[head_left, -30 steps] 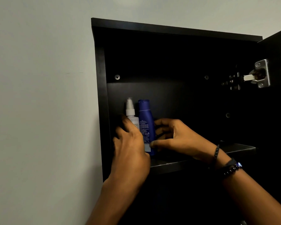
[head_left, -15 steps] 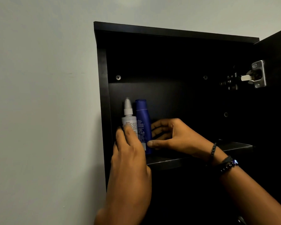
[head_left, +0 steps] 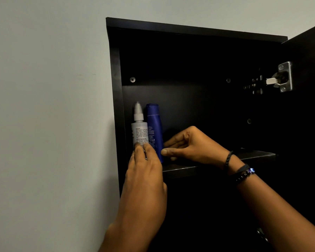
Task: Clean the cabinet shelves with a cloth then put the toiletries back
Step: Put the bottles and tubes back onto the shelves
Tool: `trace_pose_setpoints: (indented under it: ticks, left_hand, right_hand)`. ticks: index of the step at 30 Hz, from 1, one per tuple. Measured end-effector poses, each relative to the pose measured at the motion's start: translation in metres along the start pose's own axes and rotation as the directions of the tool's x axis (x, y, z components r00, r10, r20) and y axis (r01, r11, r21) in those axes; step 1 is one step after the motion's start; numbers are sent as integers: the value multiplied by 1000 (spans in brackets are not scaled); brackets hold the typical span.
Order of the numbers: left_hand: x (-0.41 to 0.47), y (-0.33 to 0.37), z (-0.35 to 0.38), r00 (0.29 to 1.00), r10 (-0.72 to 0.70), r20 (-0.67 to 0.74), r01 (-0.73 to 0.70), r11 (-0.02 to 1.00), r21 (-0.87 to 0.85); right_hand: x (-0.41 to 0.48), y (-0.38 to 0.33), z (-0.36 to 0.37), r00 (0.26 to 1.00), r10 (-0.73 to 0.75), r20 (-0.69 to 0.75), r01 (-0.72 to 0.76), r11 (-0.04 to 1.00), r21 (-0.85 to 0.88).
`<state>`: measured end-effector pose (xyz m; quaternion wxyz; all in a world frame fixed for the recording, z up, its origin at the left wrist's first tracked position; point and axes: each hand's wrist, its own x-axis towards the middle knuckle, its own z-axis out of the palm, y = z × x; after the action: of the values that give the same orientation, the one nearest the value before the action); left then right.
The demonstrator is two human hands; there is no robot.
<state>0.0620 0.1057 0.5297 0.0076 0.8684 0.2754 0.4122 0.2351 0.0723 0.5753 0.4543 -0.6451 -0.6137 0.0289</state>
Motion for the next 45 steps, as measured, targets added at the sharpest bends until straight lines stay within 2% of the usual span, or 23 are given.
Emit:
trace_pose_setpoints:
  ticks: [7, 10, 13, 15, 19, 22, 27, 30, 34, 37, 39, 41, 45]
  left_hand:
    - [-6, 0, 2, 998, 38, -56, -37, 999, 18]
    - [-8, -1, 2, 995, 73, -71, -72, 997, 10]
    - [-12, -6, 7, 983, 121, -141, -122, 993, 3]
    - [-25, -9, 21, 983, 123, -134, -125, 992, -8]
    - [-23, -8, 26, 925, 253, -285, -249, 967, 50]
    - [-40, -3, 38, 910, 277, -310, -275, 960, 50]
    - [-92, 5, 67, 926, 288, -243, -317, 944, -90]
    - [-137, 7, 95, 945, 287, -156, -314, 931, -188]
    - [-211, 1, 139, 967, 254, -18, -246, 912, -328]
    - [-277, -6, 178, 966, 203, 160, -114, 891, -439]
    - [-323, -11, 203, 927, 174, 331, -8, 895, -447]
    - [-364, -17, 225, 861, 131, 491, 103, 901, -422]
    - [-411, -22, 253, 683, 102, 724, 247, 900, -360]
  right_hand:
    - [-4, 1, 2, 997, -67, -49, 56, 975, -213]
    - [-7, -2, 3, 983, -121, -138, 75, 951, -300]
    - [-20, -3, 12, 928, -220, -302, 102, 927, -362]
    - [-39, 6, 25, 902, -230, -366, 65, 909, -412]
    - [-62, 6, 33, 766, -359, -533, 96, 884, -457]
    - [-92, 13, 49, 760, -343, -552, 61, 883, -465]
    - [-160, 34, 87, 786, -214, -580, -43, 917, -396]
    - [-206, 52, 114, 805, -74, -589, -131, 946, -298]
    - [-275, 84, 158, 802, 144, -579, -269, 954, -136]
    - [-336, 117, 194, 763, 365, -533, -417, 909, 26]
    - [-382, 142, 218, 699, 548, -460, -546, 824, 151]
    - [-427, 166, 238, 604, 711, -360, -677, 696, 241]
    - [-486, 193, 247, 444, 873, -203, -833, 486, 266]
